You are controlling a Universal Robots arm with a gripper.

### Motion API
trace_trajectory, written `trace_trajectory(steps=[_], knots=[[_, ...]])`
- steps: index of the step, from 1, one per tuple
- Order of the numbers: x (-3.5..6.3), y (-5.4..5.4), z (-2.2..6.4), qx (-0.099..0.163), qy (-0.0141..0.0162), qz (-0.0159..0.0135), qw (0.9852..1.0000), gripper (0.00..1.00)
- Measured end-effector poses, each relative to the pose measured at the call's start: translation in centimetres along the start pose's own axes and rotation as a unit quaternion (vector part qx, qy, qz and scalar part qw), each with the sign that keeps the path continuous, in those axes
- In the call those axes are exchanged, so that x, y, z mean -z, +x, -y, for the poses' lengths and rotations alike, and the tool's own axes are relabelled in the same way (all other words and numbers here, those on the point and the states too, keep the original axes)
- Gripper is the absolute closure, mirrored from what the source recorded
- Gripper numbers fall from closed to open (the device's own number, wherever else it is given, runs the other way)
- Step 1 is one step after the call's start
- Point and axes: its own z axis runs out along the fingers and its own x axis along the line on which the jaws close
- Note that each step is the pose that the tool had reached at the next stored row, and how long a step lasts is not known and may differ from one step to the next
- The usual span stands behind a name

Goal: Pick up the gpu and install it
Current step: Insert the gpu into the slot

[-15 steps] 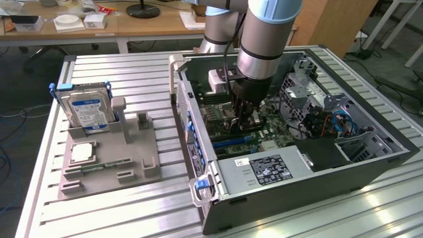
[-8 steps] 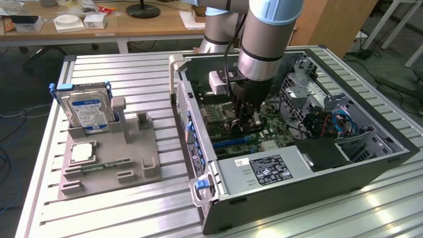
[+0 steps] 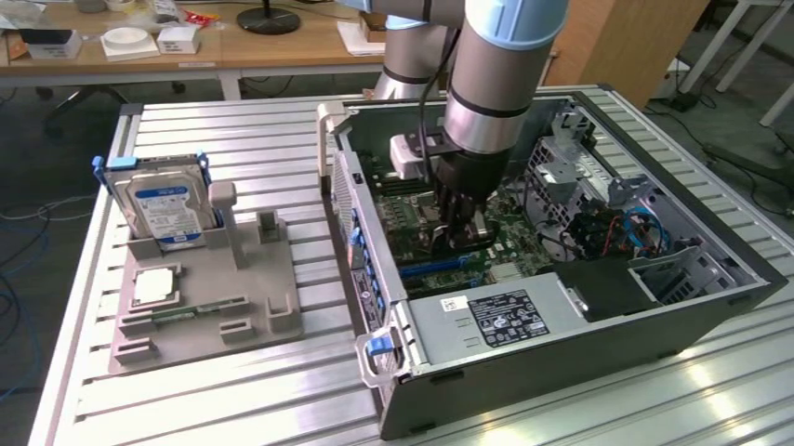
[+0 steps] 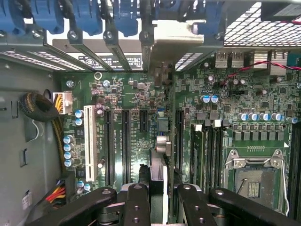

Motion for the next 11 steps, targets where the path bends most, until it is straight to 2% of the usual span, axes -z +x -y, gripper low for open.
trace_trajectory(steps=[11], knots=[[-0.17,0.01,-0.17,0.000,0.0001,0.0001,1.0000,0.73]])
